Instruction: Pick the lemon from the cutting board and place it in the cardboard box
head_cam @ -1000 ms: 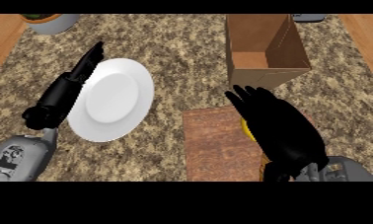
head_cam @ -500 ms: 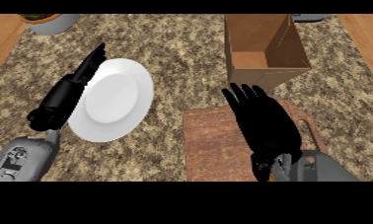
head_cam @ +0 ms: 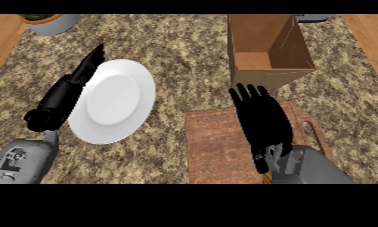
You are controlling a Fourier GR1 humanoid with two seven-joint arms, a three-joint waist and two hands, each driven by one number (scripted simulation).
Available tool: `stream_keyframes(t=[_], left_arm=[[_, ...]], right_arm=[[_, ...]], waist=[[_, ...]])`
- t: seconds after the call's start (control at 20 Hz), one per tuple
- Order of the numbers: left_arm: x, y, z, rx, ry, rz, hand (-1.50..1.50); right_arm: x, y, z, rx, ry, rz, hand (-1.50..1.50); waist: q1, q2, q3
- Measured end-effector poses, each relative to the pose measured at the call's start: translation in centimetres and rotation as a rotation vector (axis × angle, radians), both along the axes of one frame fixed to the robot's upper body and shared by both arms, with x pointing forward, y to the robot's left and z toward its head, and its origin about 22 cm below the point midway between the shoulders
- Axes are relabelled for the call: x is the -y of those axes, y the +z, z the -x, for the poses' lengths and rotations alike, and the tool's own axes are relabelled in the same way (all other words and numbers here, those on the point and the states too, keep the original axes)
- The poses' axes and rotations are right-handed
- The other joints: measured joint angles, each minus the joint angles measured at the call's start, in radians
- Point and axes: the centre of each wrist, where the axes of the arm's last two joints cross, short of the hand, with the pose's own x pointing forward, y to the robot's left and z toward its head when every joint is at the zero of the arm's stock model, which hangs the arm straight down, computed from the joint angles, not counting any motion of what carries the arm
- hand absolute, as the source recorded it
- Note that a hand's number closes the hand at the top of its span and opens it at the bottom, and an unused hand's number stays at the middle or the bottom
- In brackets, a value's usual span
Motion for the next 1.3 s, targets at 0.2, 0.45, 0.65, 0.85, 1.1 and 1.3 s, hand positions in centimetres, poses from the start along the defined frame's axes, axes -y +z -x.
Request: stream_keyframes(t=[0.2, 0.45, 0.65, 0.85, 1.1, 1.3], left_arm=[[0.5, -0.1, 0.6, 0.005, 0.001, 0.000, 0.00], [1.3, -0.3, 0.7, 0.003, 0.004, 0.001, 0.00], [0.9, 0.3, 1.1, 0.004, 0.001, 0.003, 0.00], [1.0, 1.1, 0.6, 0.008, 0.003, 0.002, 0.00], [1.1, 0.7, 0.9, 0.009, 0.000, 0.001, 0.00], [0.8, 0.5, 0.9, 0.006, 0.000, 0.000, 0.00]], right_arm=[[0.8, -1.0, -0.5, -0.006, -0.015, 0.023, -1.50], [0.7, -2.1, -0.6, -0.029, -0.018, -0.002, -1.50], [1.1, -3.7, -1.1, -0.039, -0.027, 0.003, -1.50], [1.7, -4.2, -1.4, -0.027, -0.053, 0.026, -1.50], [2.1, -5.0, -2.0, -0.026, -0.074, 0.035, -1.50], [3.5, -6.2, -2.6, -0.050, -0.061, 0.022, 1.50]], waist=[[0.000, 0.000, 0.000], [0.000, 0.000, 0.000], [0.001, 0.000, 0.000], [-0.001, 0.000, 0.000], [-0.001, 0.000, 0.000], [0.000, 0.000, 0.000]])
